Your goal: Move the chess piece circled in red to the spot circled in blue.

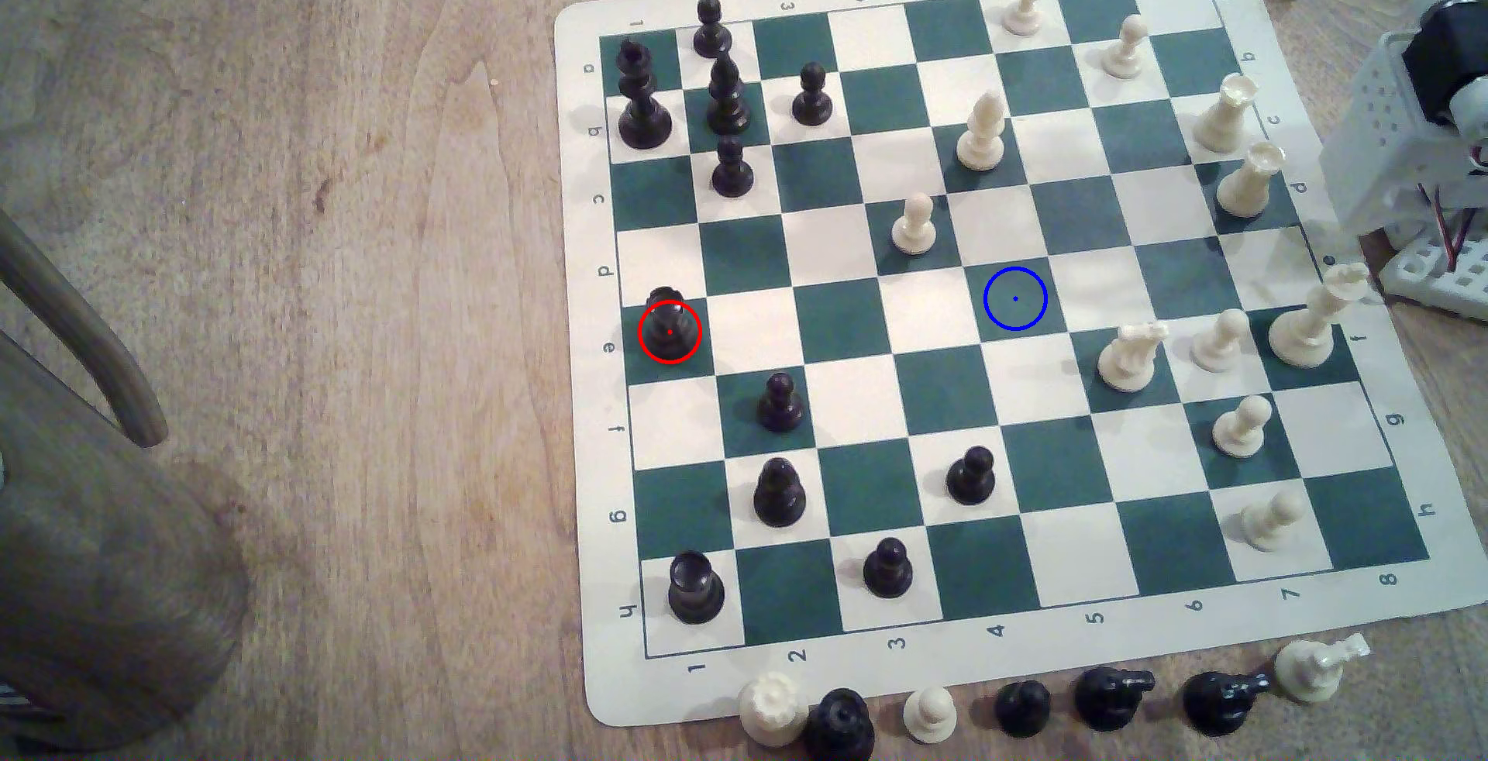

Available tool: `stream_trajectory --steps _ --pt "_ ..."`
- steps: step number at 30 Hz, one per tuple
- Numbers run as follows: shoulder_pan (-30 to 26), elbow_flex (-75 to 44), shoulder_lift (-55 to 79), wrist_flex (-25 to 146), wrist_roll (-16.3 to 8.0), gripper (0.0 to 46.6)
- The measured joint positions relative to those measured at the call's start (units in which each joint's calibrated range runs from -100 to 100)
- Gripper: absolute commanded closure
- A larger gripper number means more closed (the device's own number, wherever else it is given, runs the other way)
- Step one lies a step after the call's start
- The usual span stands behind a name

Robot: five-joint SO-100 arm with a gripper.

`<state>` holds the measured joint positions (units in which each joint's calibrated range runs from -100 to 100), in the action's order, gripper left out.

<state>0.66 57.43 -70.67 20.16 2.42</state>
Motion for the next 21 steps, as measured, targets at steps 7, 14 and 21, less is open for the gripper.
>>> stream_trajectory --steps 7,14,21 --pt "-4.35 -10.57 14.50 3.98 -1.61 40.7" --pt "-6.27 -26.48 32.68 13.94 -4.20 27.9" --pt "-2.95 -33.35 48.26 20.72 -4.74 26.8"
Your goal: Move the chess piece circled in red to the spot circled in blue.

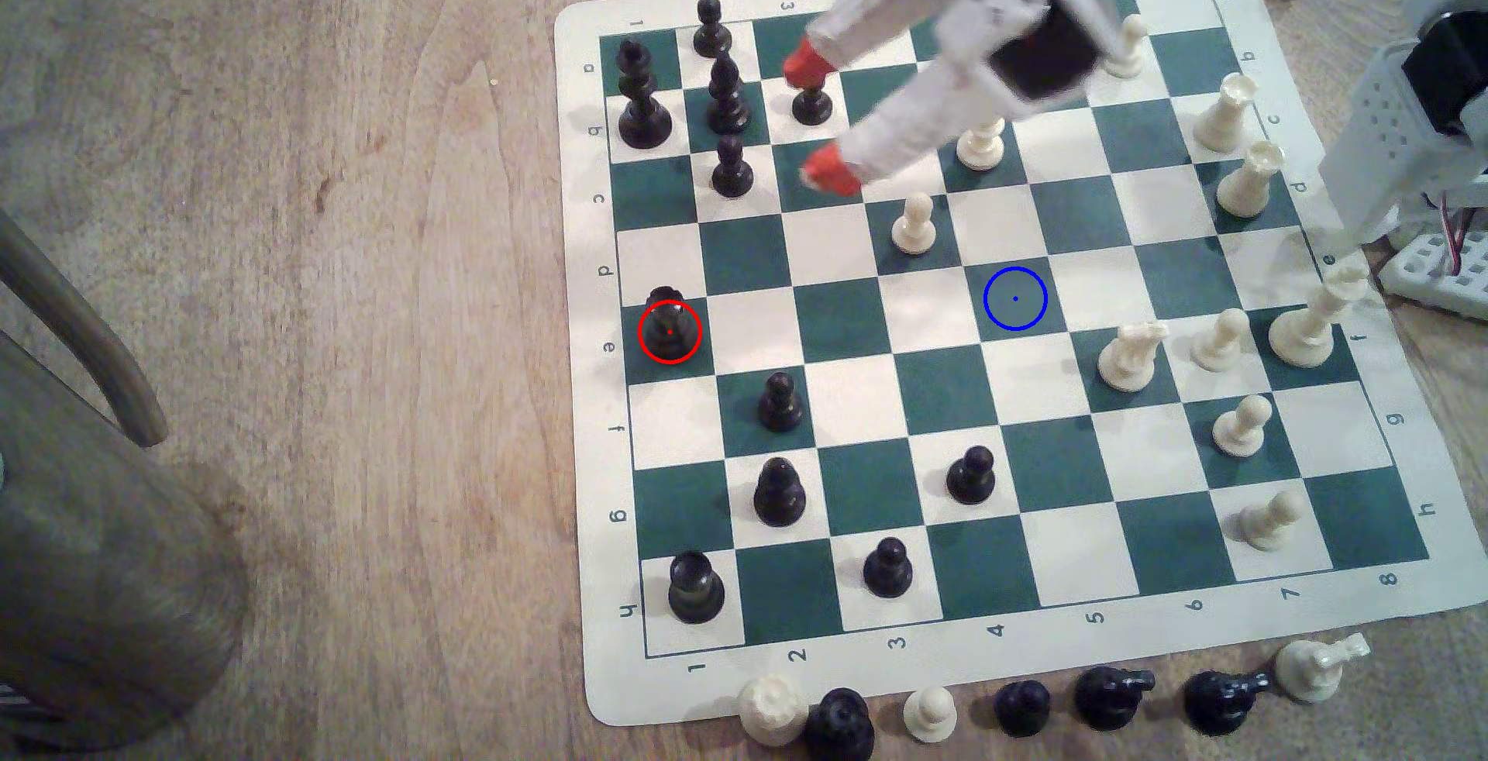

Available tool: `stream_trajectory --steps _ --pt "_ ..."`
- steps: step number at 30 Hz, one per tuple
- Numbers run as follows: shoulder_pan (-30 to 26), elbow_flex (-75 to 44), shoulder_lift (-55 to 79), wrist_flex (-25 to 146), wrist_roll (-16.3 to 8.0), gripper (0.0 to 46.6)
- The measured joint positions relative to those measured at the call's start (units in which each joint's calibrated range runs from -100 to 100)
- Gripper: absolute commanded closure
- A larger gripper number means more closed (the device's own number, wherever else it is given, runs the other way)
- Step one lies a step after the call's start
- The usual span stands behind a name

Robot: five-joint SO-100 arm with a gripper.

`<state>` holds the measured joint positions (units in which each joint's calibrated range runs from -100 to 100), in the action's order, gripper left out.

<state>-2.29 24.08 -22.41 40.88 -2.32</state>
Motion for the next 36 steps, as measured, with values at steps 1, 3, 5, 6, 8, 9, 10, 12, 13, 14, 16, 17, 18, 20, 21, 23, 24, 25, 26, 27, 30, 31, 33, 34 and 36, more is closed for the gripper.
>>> stream_trajectory --steps 1,3,5,6,8,9,10,12,13,14,16,17,18,20,21,23,24,25,26,27,30,31,33,34,36 --pt "0.74 -1.27 2.26 0.48 -0.24 27.2" --pt "2.06 -4.61 6.45 2.47 -1.27 28.0" --pt "3.39 -13.38 15.00 5.74 -2.49 27.3" --pt "3.61 -15.18 16.76 6.29 -2.74 27.1" --pt "3.69 -19.16 20.11 8.29 -3.42 27.0" --pt "3.47 -23.14 22.96 10.12 -4.00 26.9" --pt "3.39 -24.40 23.88 10.76 -4.25 27.0" --pt "3.02 -26.57 25.56 11.31 -5.18 27.7" --pt "2.73 -27.29 26.14 11.31 -5.67 28.1" --pt "1.77 -28.02 27.15 11.31 -6.50 28.3" --pt "0.29 -28.38 28.40 11.31 -7.23 28.5" --pt "-0.29 -28.38 28.99 11.16 -7.47 28.5" --pt "-0.96 -28.38 30.58 10.36 -7.67 28.6" --pt "-1.03 -28.47 31.76 9.72 -7.81 28.7" --pt "-0.96 -29.01 32.68 9.32 -7.81 28.8" --pt "-1.03 -29.55 34.27 7.97 -7.81 28.8" --pt "-1.03 -29.55 34.52 7.41 -7.81 28.8" --pt "-1.03 -29.55 34.86 6.77 -7.81 28.8" --pt "-1.03 -29.55 35.19 6.06 -7.81 28.8" --pt "-1.03 -29.55 35.61 5.42 -7.81 28.8" --pt "-1.03 -29.55 36.70 4.46 -7.81 28.2" --pt "-1.03 -29.55 37.45 4.06 -7.86 27.7" --pt "-1.03 -29.55 38.12 3.67 -8.11 27.1" --pt "-1.03 -29.55 38.63 3.35 -8.21 27.0" --pt "-1.03 -29.55 40.13 2.55 -8.25 27.0"
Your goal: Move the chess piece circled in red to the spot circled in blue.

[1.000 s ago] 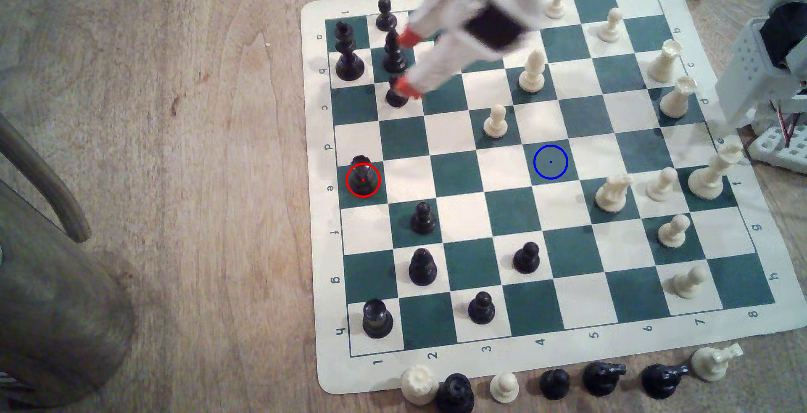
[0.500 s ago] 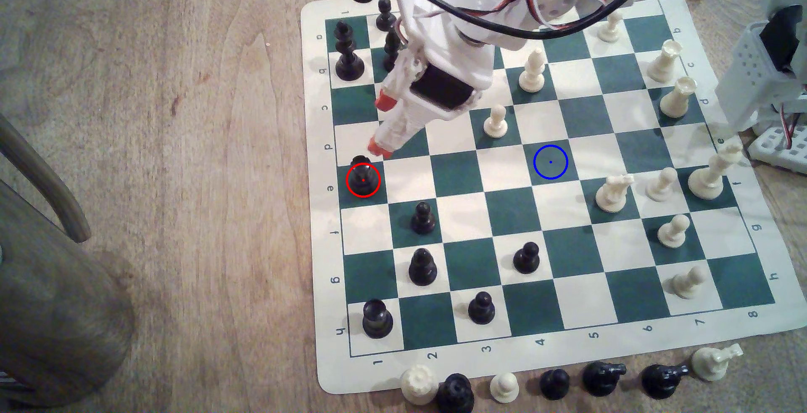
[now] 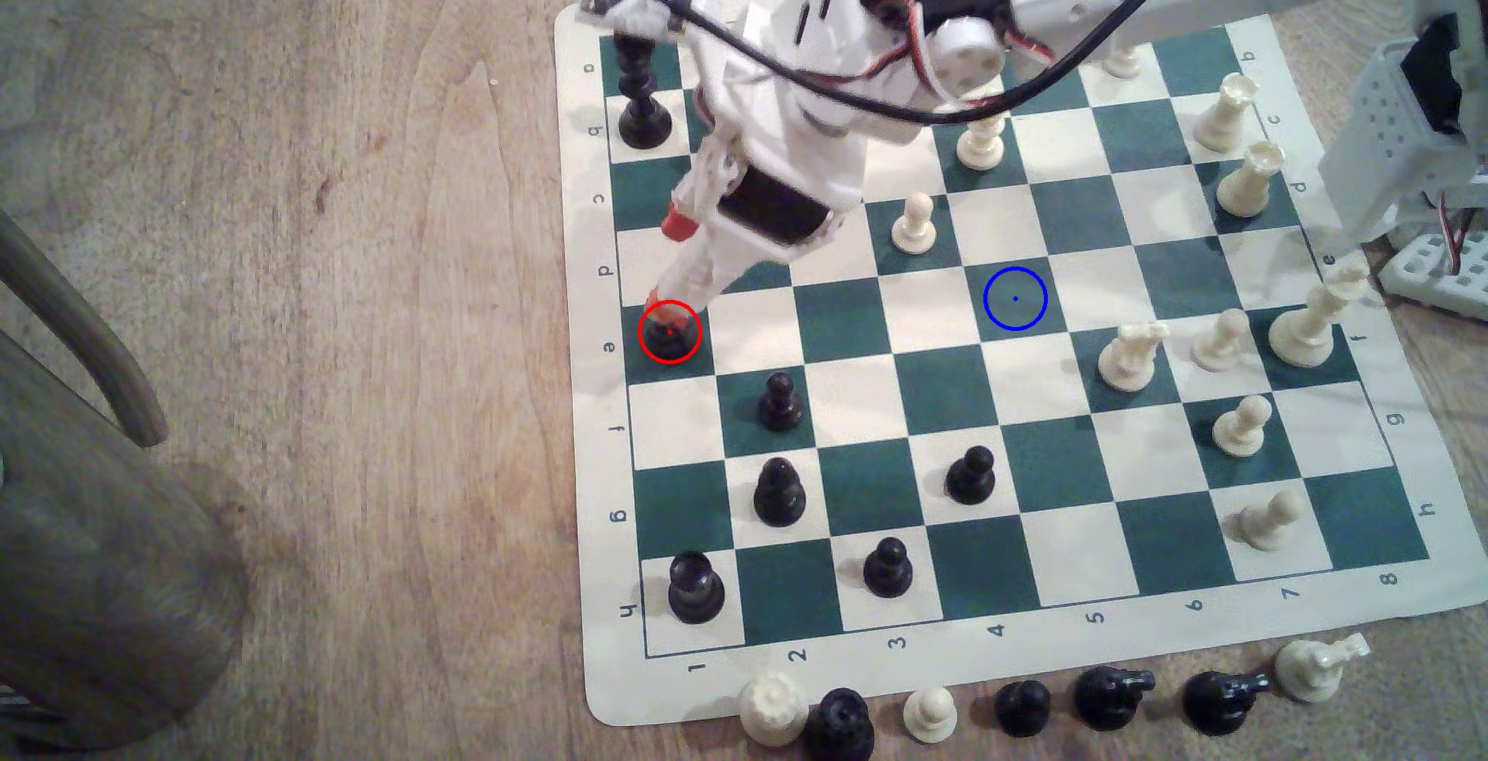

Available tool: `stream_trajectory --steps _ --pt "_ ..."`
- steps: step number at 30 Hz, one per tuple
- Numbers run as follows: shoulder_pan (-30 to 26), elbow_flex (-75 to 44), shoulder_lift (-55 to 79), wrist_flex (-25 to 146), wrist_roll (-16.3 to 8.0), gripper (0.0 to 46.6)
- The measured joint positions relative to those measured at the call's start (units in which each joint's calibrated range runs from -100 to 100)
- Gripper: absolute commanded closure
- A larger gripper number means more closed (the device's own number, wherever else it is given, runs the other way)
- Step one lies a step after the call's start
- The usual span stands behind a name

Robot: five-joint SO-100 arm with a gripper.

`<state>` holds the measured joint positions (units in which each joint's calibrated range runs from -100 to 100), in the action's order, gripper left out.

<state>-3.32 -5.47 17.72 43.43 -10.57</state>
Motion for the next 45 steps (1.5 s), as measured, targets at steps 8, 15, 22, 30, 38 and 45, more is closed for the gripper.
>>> stream_trajectory --steps 8,15,22,30,38,45 --pt "0.00 0.00 3.27 -2.31 -0.34 27.2" --pt "0.00 -0.81 5.11 -3.03 -0.44 27.2" --pt "0.00 -1.17 7.37 -4.94 -0.78 28.1" --pt "0.00 -2.26 8.21 -4.94 -1.12 29.2" --pt "0.00 -2.26 9.80 -4.94 -1.27 30.6" --pt "0.00 -2.26 10.14 -5.90 -1.71 30.1"
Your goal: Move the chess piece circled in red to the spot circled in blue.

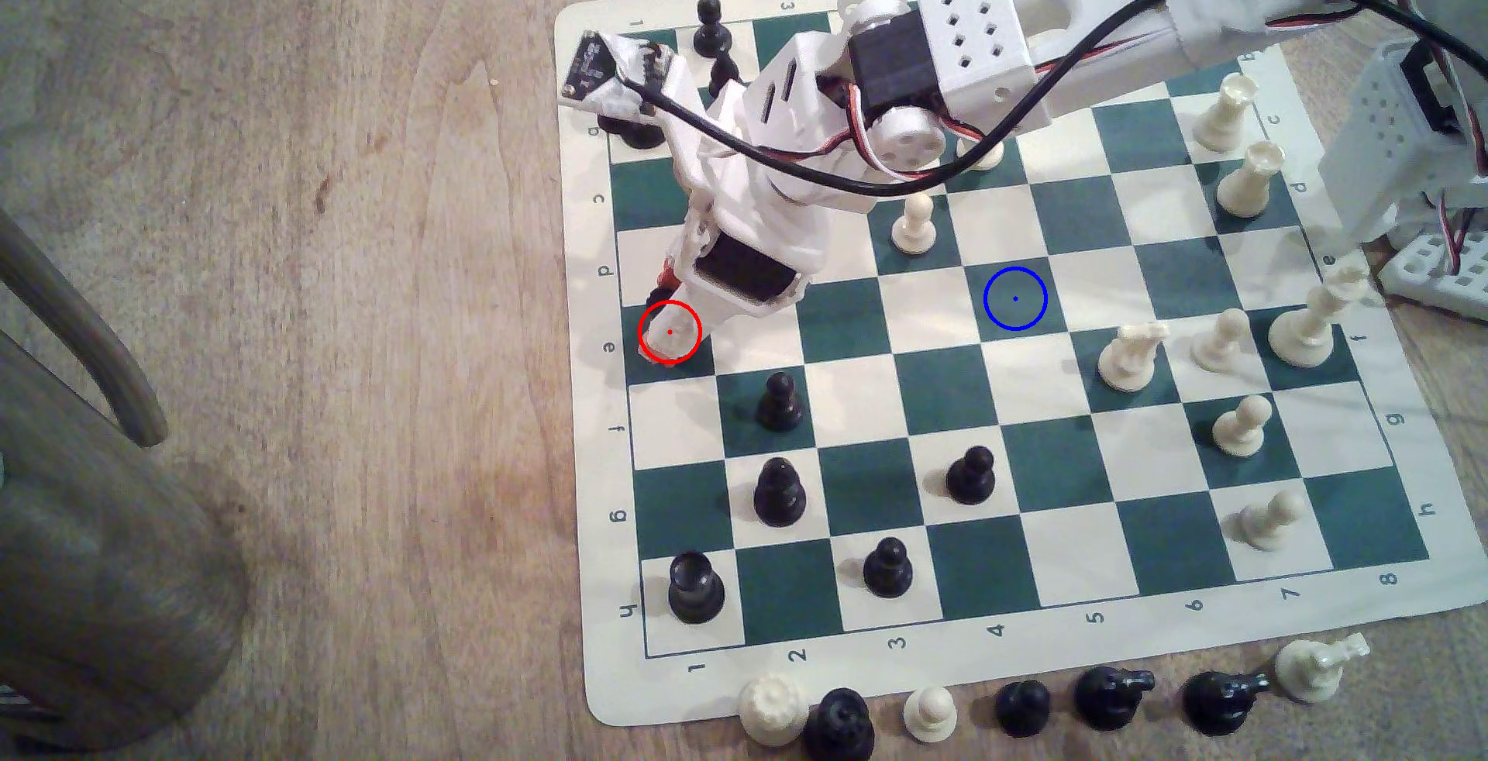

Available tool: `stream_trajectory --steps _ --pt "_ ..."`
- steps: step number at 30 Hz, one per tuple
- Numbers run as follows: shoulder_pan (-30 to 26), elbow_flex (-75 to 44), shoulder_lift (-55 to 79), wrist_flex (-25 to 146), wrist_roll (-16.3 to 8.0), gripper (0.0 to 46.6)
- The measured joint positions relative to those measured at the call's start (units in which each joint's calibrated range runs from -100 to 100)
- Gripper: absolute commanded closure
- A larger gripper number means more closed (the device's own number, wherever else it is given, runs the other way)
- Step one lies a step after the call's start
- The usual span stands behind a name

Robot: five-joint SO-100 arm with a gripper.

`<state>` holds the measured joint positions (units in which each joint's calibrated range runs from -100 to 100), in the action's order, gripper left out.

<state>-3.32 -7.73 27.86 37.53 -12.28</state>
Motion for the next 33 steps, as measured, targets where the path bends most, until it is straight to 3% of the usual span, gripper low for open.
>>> stream_trajectory --steps 5,8,10,20,33 --pt "0.00 -1.08 0.00 -0.24 -0.34 32.4" --pt "0.00 -1.08 0.00 -0.72 -0.44 39.1" --pt "0.00 -1.08 0.00 -0.80 -0.44 46.4" --pt "0.00 -1.08 0.00 0.00 -0.29 46.4" --pt "-0.52 -1.63 -2.43 0.48 -2.10 46.4"
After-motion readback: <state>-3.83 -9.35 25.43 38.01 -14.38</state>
